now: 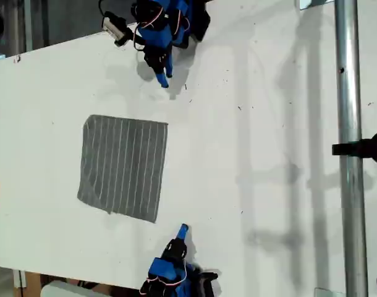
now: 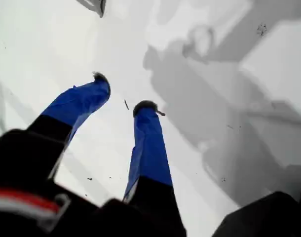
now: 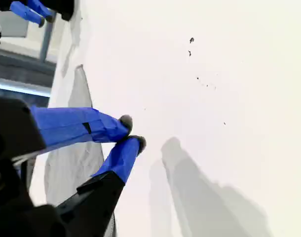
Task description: Grasp corners of a towel and fold twice.
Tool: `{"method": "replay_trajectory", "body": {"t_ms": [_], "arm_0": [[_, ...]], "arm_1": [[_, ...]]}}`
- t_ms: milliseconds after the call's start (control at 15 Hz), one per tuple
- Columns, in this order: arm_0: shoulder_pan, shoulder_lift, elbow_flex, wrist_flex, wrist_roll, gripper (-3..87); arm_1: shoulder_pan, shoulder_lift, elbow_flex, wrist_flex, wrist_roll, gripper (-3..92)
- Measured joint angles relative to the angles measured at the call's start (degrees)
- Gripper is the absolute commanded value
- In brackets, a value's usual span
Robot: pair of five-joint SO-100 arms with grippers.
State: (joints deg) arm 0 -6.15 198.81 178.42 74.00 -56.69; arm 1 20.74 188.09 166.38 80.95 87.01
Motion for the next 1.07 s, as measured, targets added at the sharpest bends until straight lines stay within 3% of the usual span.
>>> {"method": "replay_trajectory", "body": {"t_ms": [67, 133, 267, 333, 1067], "arm_0": [[0.00, 0.00, 0.00, 0.00, -0.62, -2.9], [0.35, 0.00, 0.00, 0.00, -7.29, -2.9], [0.18, 0.00, 0.00, 0.00, -31.55, -2.9], [-0.09, 0.00, 0.00, 0.00, -36.04, -2.9], [-0.09, 0.00, -4.31, 2.02, -40.34, -2.9]], "arm_1": [[-0.26, 0.35, 0.00, -0.18, 0.00, -0.3], [-6.06, 0.44, 0.00, -0.70, 0.00, -0.3], [-7.73, 0.44, 0.00, -0.79, -0.09, -0.3], [-8.00, 0.44, 0.00, -0.79, -0.09, -0.3], [-10.63, 0.44, -2.11, -1.41, 0.44, -0.3]]}}
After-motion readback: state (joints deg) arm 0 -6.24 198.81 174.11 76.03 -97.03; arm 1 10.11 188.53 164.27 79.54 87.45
